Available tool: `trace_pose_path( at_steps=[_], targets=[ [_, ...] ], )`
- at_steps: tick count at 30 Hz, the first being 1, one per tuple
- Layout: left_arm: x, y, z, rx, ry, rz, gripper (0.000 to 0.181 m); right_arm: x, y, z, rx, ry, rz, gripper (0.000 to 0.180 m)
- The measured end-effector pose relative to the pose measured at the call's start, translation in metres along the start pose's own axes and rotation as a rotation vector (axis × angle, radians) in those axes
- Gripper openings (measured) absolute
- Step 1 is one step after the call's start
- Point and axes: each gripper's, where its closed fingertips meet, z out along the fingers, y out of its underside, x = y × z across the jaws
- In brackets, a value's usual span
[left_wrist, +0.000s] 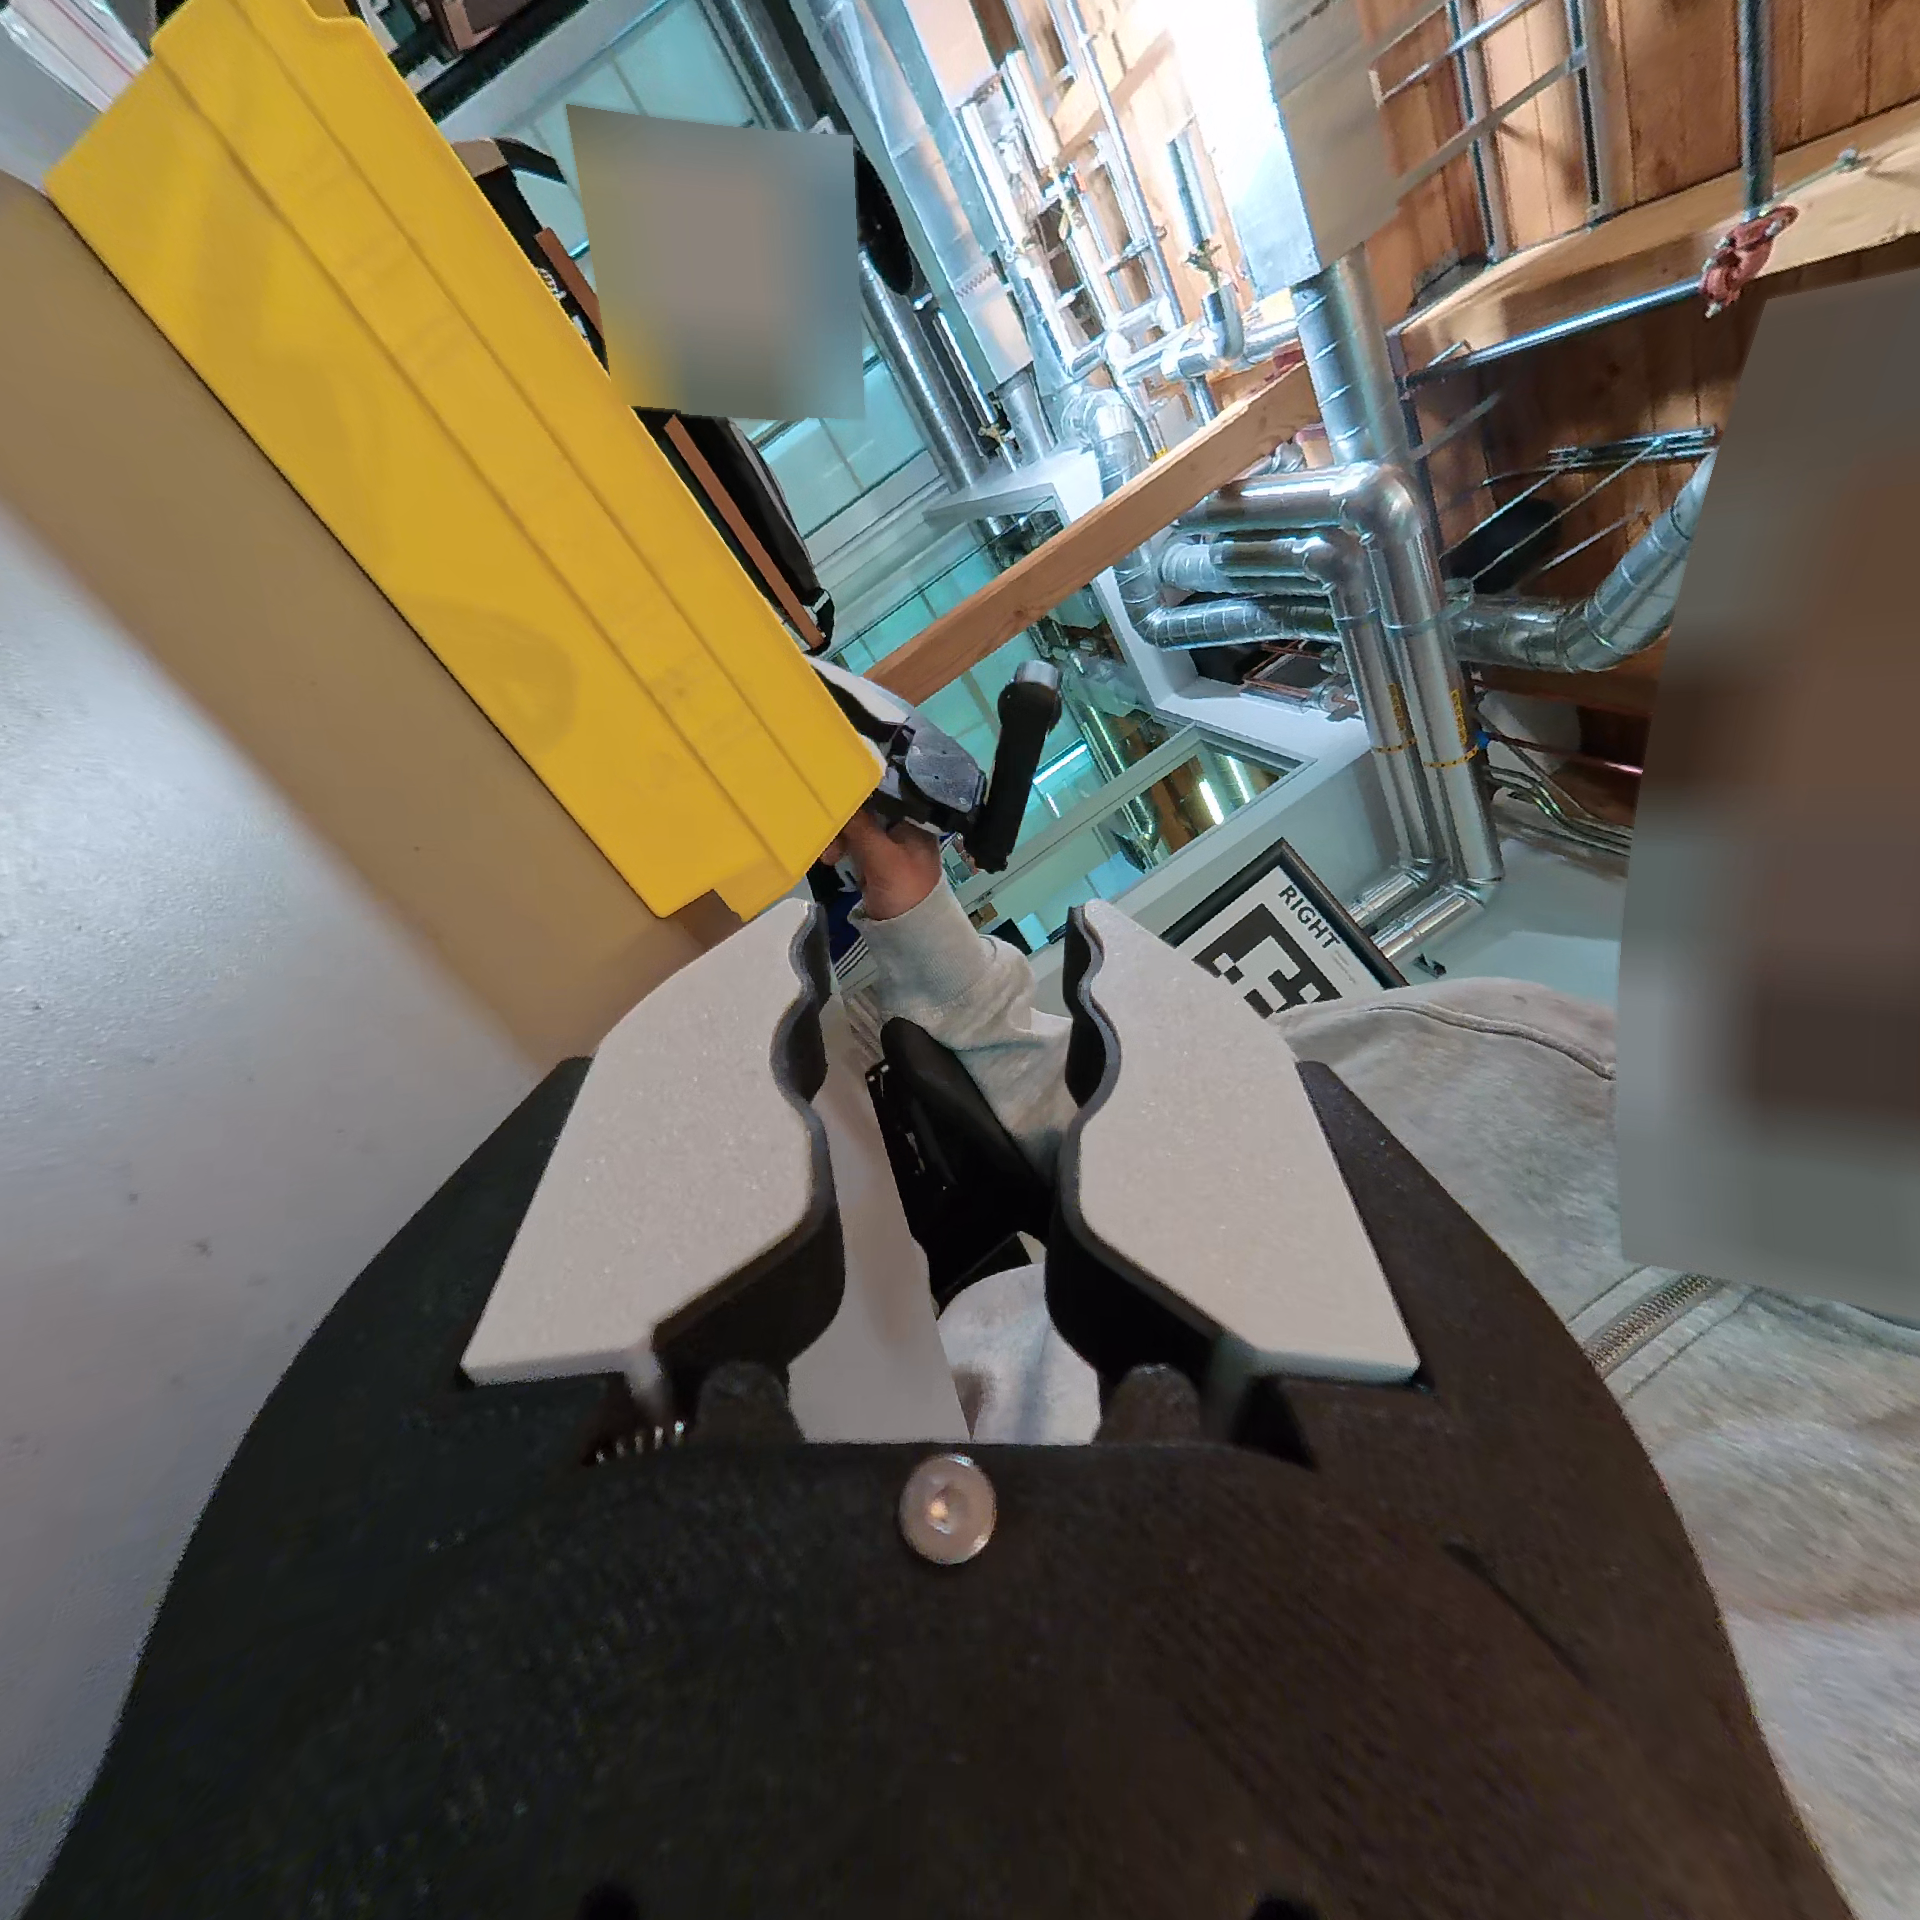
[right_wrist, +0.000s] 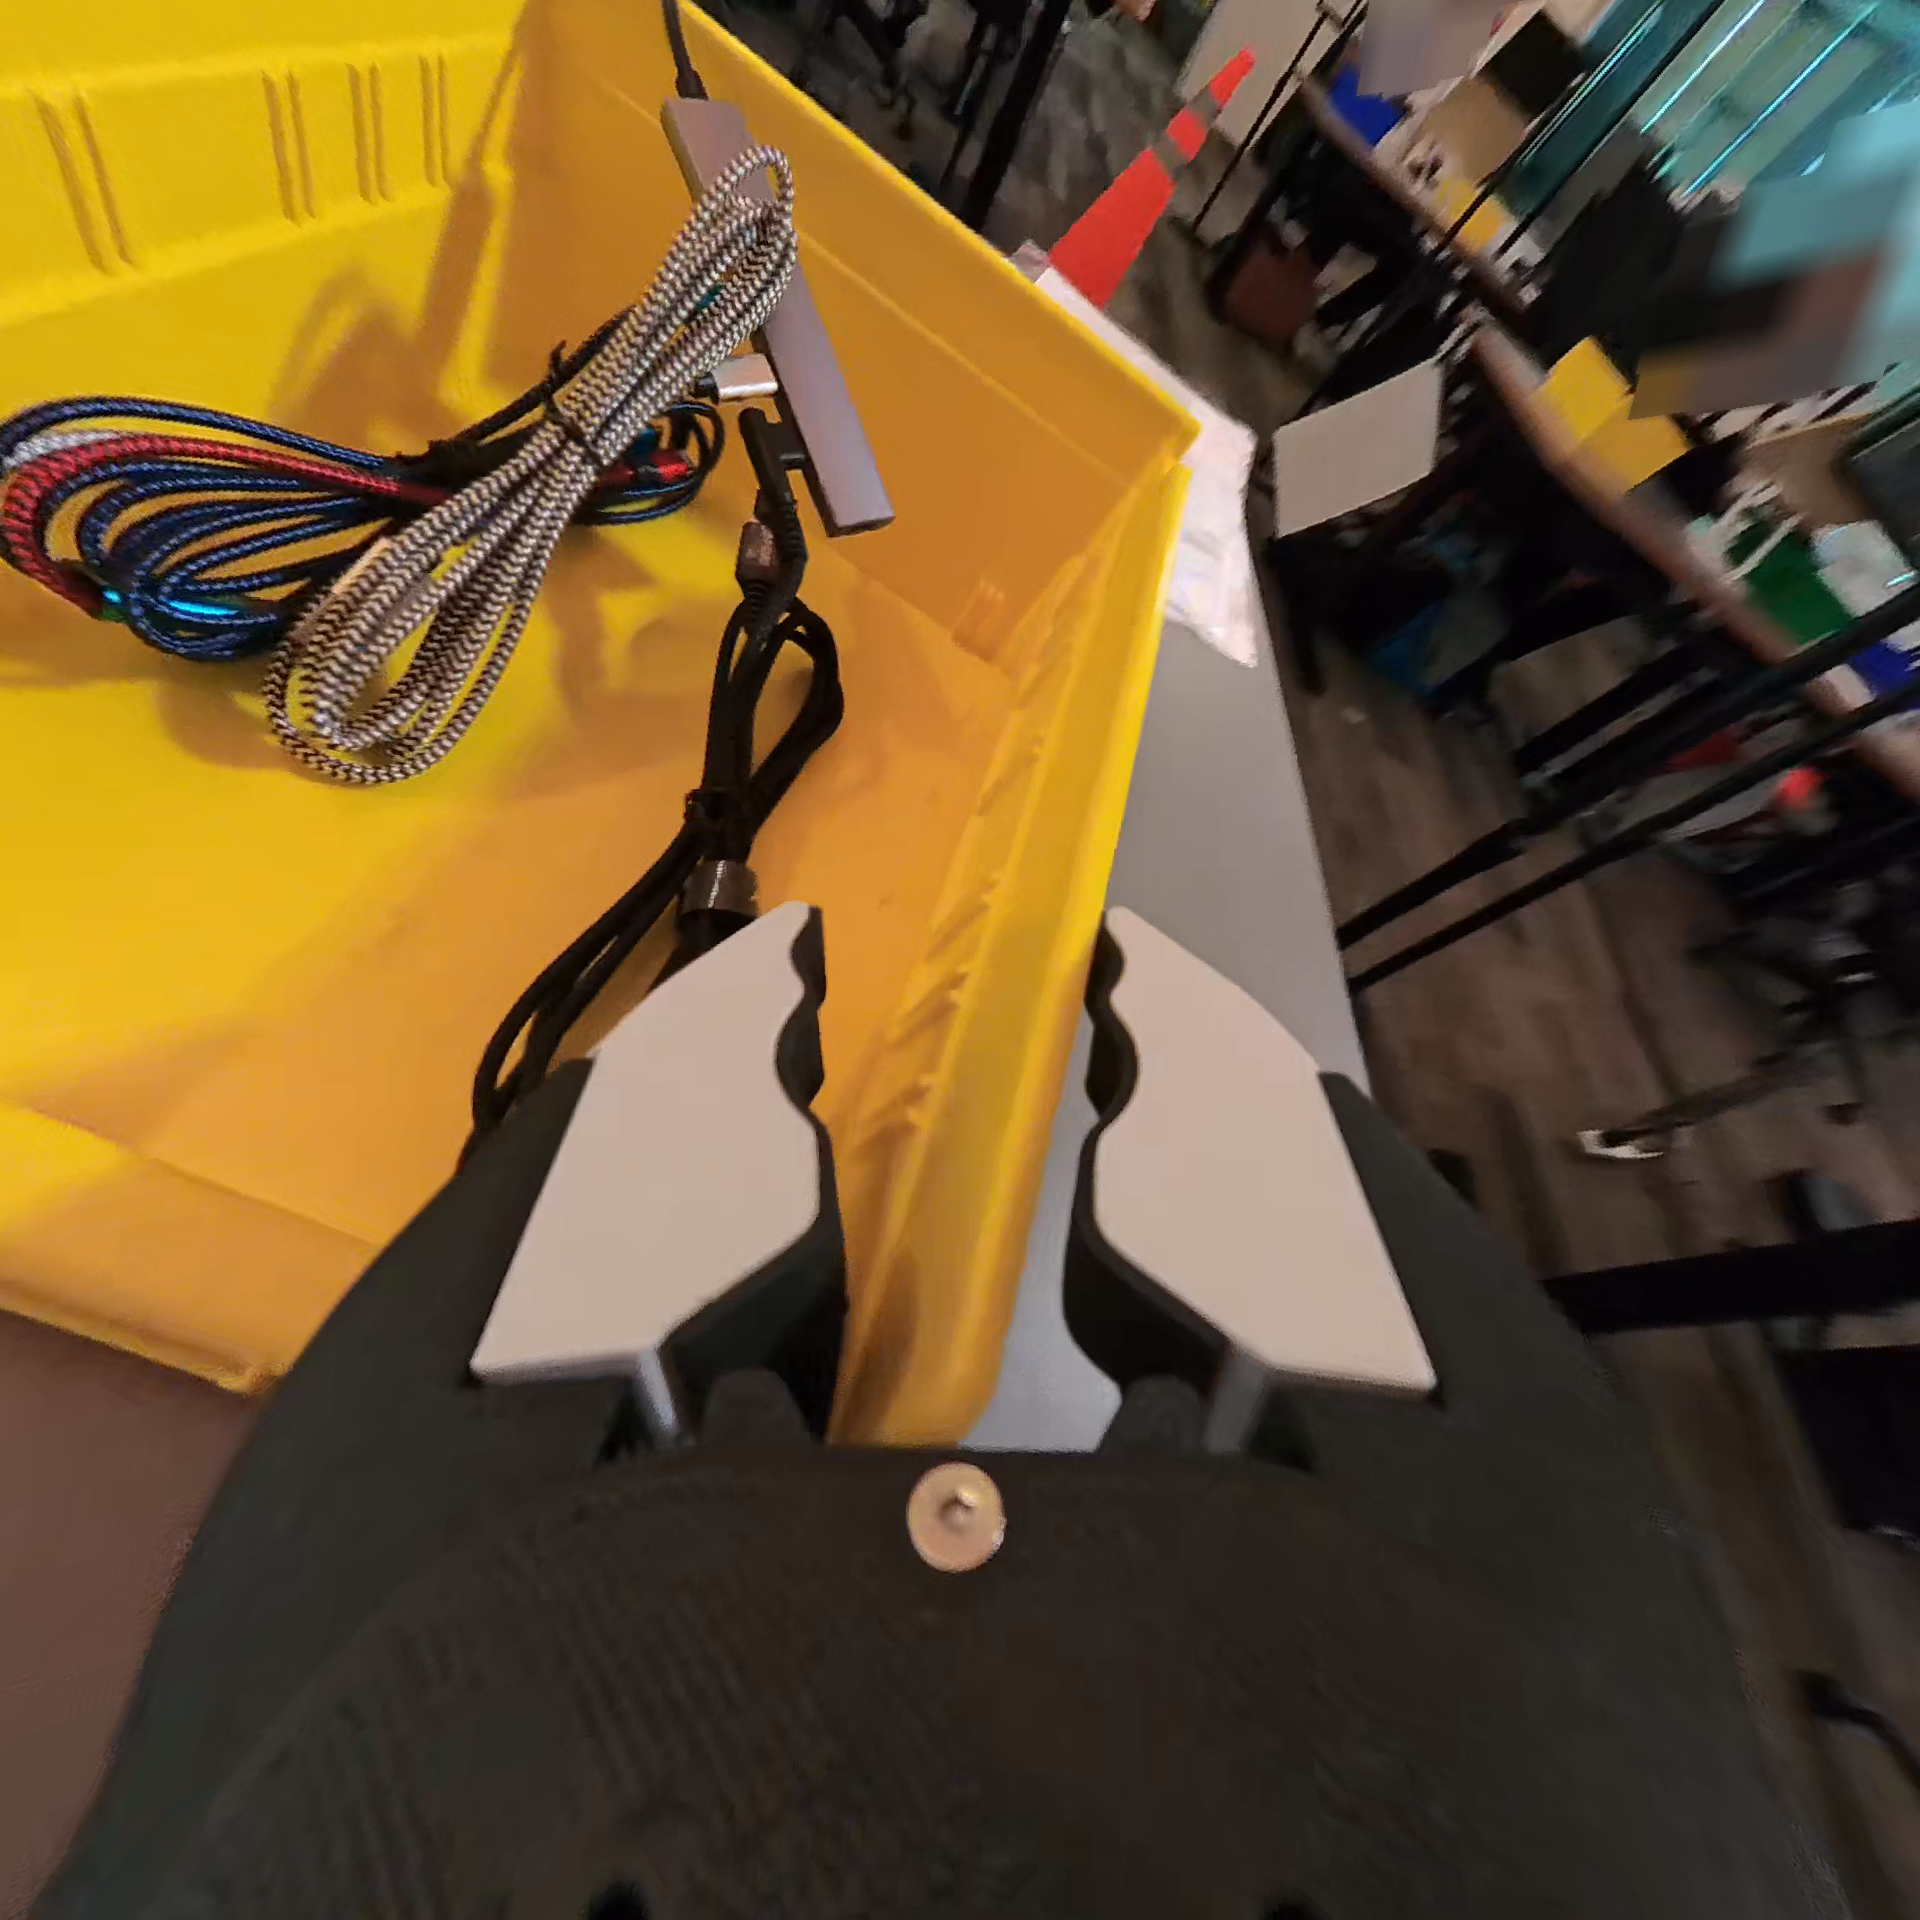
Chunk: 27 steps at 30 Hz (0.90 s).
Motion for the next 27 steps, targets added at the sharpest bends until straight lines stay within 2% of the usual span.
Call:
trace_pose_path(
  at_steps=[4,7,11,14,17,21,25,27],
  targets=[
    [-0.001,0.001,0.000,-0.006,-0.009,0.011,0.044,0.003,-0.001,-0.001,-0.011,0.048,-0.048,0.061],
    [-0.001,0.003,0.002,-0.022,-0.024,0.028,0.044,0.009,0.012,0.004,-0.072,0.070,0.015,0.082],
    [-0.004,0.008,0.004,-0.051,-0.063,0.063,0.044,0.010,0.021,0.008,-0.116,0.059,0.110,0.082],
    [-0.007,0.010,0.006,-0.063,-0.109,0.107,0.042,0.005,0.025,0.009,-0.137,0.013,0.186,0.065],
    [-0.008,0.013,0.007,-0.075,-0.158,0.150,0.042,-0.010,0.021,0.008,-0.101,-0.133,0.287,0.027],
    [-0.017,0.010,0.002,-0.080,-0.330,0.215,0.048,-0.013,0.019,0.008,-0.084,-0.161,0.283,0.017],
    [0.006,-0.010,-0.005,-0.043,-0.463,0.404,0.079,-0.014,0.019,0.007,-0.082,-0.163,0.293,0.016],
    [0.018,-0.021,-0.019,-0.027,-0.607,0.543,0.099,-0.014,0.019,0.006,-0.081,-0.165,0.292,0.016]
  ],
)
